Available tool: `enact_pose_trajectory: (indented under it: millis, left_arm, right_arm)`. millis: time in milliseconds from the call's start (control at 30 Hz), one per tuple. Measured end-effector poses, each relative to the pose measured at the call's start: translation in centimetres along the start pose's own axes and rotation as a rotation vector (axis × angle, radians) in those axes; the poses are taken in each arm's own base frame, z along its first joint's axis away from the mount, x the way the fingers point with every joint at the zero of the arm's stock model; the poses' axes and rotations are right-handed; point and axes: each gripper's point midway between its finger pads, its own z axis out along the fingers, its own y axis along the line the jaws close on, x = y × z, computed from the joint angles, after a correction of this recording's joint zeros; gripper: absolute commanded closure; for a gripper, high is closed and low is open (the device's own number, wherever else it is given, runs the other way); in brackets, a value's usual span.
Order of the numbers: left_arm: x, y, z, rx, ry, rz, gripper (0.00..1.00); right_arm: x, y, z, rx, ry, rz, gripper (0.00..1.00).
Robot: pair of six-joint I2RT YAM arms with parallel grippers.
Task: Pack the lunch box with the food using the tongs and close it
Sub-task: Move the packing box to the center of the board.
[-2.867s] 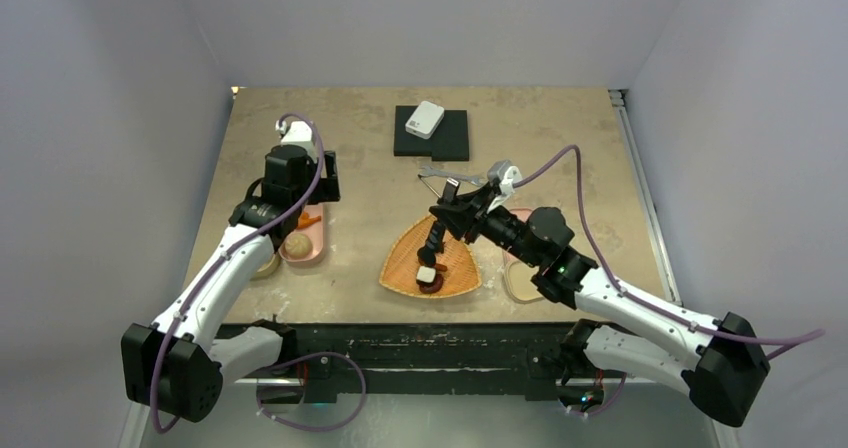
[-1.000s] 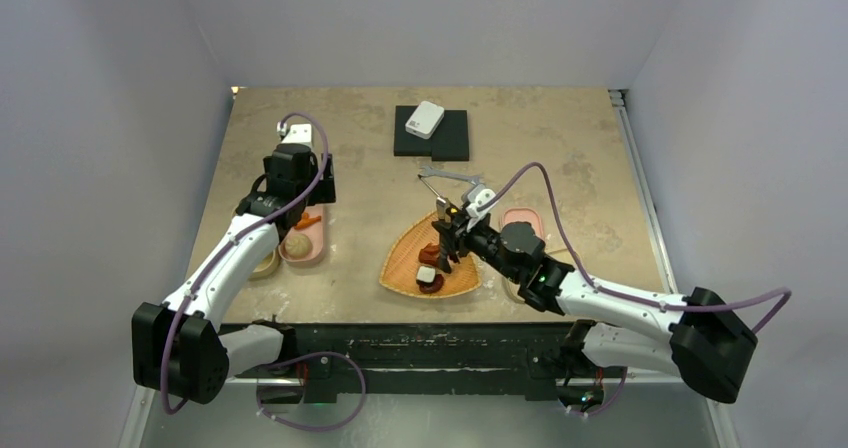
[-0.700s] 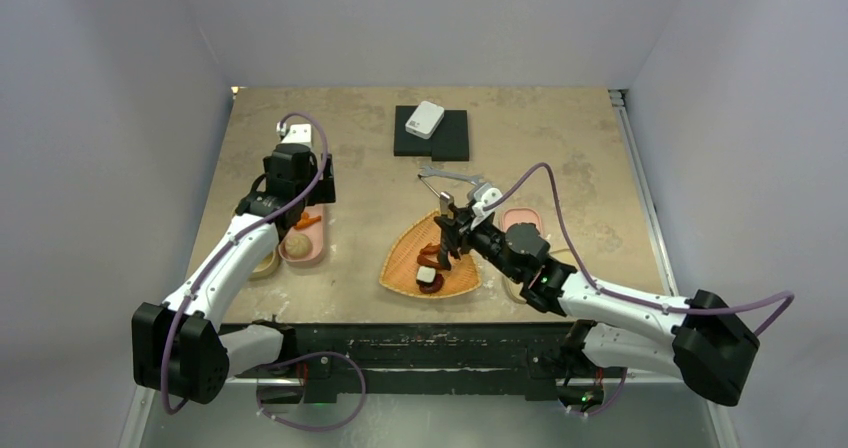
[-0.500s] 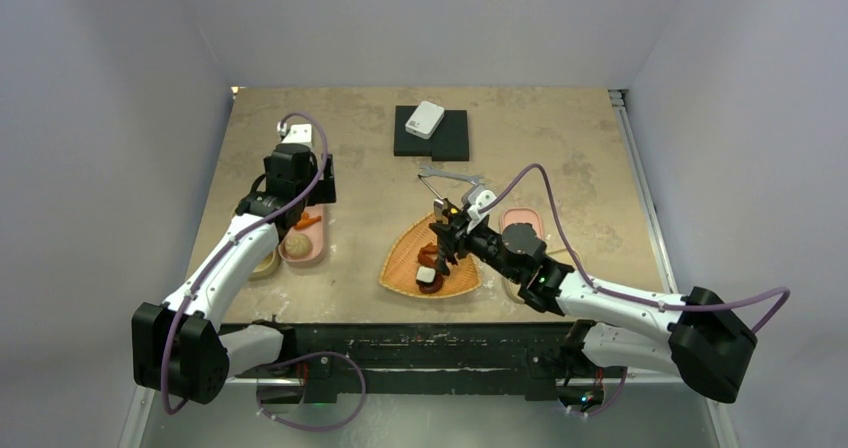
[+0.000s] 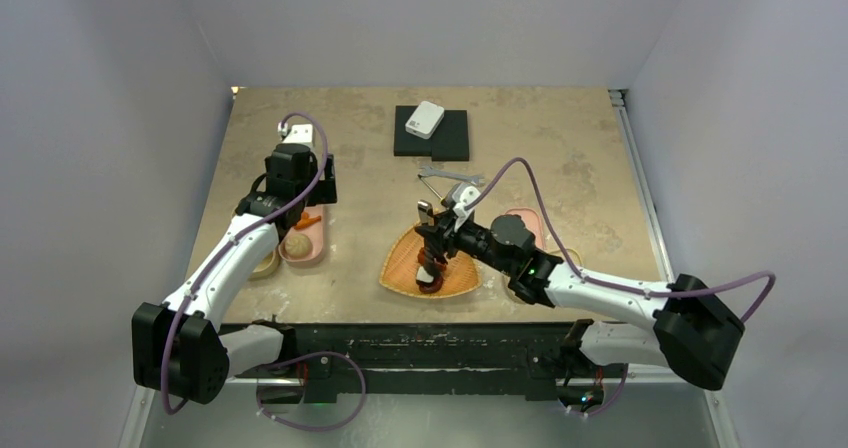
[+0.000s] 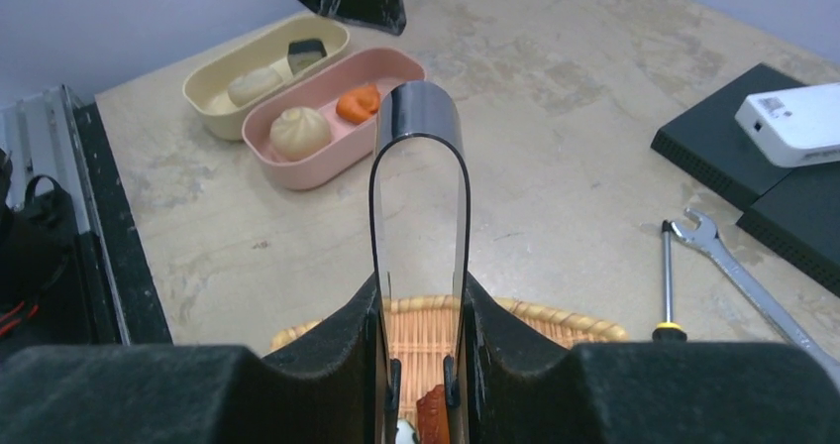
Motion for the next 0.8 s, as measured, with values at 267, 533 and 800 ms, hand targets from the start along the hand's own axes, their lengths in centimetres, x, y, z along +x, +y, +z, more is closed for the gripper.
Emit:
enact_pose_trajectory:
  millis: [267,533,800]
  left_arm:
    - [0.0,-0.2,0.0,0.013,0.003,0.000,0.19]
    - [0.1,-0.4,0.0,0.021,0.005,0.000,0.19]
    - [0.2,-0.5,0.1,0.028,0.010,0.001,0.19]
  right_arm:
    - [1.0,0.0,0.9,0.008,0.028,-0.019,0.71]
    - [0.8,-2.3,1.0,0.148,0.013,-0.043,0.71]
    - [0.7,-2.5,1.2,0.160,-0.002,-0.045,0.76]
